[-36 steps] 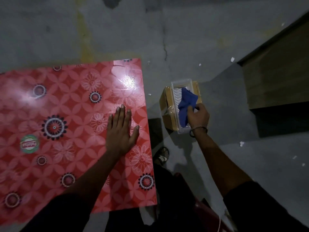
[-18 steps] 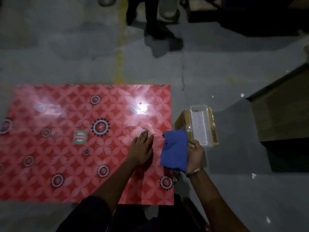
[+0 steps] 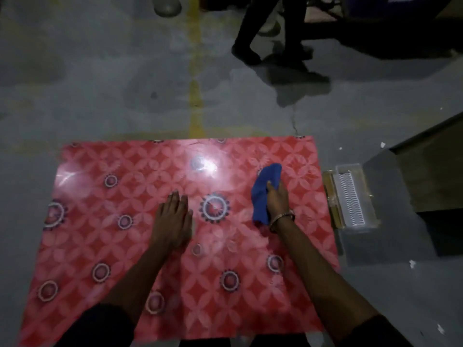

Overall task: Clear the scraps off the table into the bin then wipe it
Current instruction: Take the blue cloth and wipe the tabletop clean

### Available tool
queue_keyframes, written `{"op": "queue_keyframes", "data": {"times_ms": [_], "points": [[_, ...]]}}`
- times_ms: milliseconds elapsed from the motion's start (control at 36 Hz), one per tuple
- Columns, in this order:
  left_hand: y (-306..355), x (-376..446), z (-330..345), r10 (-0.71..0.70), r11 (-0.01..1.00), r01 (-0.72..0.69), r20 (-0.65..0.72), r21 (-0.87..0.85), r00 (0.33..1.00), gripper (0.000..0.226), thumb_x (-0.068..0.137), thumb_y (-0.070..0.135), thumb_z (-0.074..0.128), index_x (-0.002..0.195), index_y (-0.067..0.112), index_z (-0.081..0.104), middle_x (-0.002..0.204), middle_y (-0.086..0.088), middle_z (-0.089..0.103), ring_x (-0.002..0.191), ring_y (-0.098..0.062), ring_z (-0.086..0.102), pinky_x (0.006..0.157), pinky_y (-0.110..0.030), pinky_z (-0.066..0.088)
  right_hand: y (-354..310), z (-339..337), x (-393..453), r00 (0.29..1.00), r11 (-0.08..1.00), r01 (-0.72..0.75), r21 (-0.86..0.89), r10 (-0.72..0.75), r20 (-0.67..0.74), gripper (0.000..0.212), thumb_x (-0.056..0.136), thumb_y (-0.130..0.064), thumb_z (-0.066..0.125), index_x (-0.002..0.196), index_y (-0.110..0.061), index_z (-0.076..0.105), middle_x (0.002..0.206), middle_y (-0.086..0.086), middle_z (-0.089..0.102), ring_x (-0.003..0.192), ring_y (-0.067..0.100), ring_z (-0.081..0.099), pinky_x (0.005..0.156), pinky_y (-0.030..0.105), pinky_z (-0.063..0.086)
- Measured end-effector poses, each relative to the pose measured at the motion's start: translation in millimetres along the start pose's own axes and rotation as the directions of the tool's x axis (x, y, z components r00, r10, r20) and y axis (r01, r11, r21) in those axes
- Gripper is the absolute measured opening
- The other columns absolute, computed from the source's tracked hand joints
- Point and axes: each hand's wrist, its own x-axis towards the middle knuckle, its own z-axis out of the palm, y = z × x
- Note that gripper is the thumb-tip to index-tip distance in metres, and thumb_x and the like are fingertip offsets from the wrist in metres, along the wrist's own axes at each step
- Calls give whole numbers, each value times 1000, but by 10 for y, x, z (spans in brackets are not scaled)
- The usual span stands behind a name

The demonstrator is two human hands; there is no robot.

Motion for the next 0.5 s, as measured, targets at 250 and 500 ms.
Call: {"op": "queue_keyframes", "data": {"times_ms": [250,500], "points": [[-1374,188,-85,147,987,-141,-91,71,985,67,107,51,36,168,24,31,175,-14,28,163,-35,27,128,-53,25,-488,1720,240,848,786,286,-548,-474,-237,64,94,-29,42,154,-7,42,149,18,53,129,40,56,100,45,48],[-1448,224,11,136,990,-140,-170,-15,976,71,104,49,49,168,26,31,178,-10,21,167,-26,16,133,-51,21,-455,3042,545,919,390,319,-864,-350,182,80,102,-68,32,165,-20,20,173,13,14,157,38,16,120,59,21]]}}
